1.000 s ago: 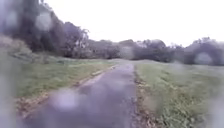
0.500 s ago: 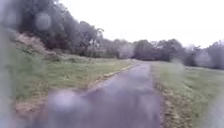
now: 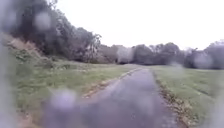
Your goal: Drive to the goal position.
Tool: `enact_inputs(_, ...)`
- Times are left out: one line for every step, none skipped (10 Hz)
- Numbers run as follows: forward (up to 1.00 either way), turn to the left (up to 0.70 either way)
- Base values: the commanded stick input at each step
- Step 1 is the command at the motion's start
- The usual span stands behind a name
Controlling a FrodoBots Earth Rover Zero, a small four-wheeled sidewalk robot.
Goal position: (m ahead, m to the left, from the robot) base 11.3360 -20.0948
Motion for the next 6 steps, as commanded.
enact_inputs(0.85,0.0)
enact_inputs(0.85,0.0)
enact_inputs(0.85,0.0)
enact_inputs(0.85,0.0)
enact_inputs(0.85,0.0)
enact_inputs(0.85,0.0)
